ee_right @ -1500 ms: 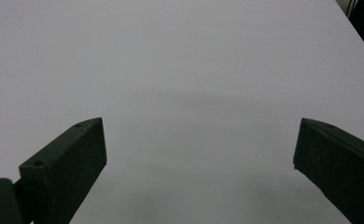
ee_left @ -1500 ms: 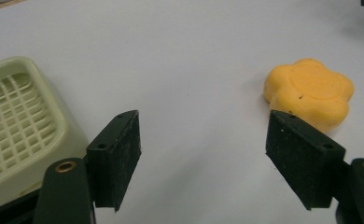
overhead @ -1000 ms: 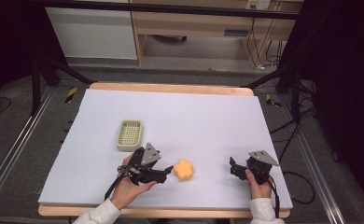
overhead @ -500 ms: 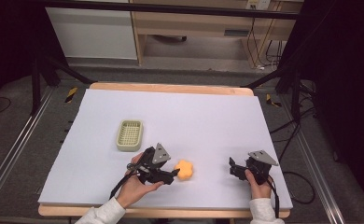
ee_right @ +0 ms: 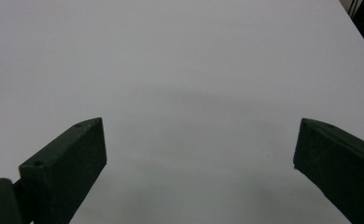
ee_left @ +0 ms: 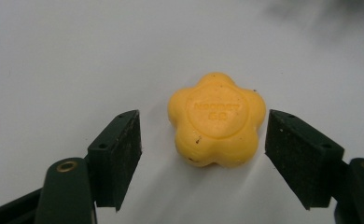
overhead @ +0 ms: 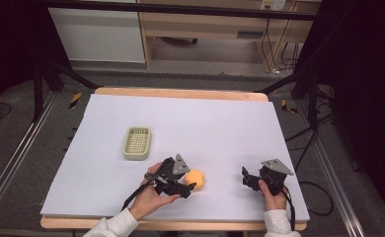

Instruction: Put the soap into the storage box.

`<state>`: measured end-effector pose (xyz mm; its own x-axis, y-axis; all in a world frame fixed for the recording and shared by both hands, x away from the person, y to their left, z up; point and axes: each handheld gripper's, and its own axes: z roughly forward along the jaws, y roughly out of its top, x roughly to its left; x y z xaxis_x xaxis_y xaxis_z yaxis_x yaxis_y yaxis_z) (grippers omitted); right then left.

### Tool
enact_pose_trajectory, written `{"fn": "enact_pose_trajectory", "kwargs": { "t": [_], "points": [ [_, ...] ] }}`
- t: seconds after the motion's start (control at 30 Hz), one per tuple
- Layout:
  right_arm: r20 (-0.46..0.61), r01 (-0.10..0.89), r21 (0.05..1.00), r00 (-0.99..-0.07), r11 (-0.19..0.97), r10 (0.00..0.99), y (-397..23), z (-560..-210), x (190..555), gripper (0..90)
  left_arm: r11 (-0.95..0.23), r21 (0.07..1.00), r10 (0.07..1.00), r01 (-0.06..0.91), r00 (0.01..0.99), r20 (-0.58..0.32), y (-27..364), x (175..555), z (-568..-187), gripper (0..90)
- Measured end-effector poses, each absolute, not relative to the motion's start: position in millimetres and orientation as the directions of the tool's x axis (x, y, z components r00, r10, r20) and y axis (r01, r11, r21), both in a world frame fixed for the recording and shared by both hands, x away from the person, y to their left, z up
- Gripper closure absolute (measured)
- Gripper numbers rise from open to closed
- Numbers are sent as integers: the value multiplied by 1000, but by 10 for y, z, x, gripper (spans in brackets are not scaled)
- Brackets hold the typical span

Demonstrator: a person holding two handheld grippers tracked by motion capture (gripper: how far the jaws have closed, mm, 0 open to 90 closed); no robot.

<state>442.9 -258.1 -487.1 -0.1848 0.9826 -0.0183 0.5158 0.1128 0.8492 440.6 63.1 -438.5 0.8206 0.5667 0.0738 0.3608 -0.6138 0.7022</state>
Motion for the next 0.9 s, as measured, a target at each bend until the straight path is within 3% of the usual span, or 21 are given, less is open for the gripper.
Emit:
{"fn": "enact_pose_trajectory", "kwargs": {
  "t": [0.9],
  "points": [
    [-20,517,848,-187,115,982,-2576,-4872,4431,31,-693,615,525,376,848,74,419,4490,-4576,249]
  ]
}}
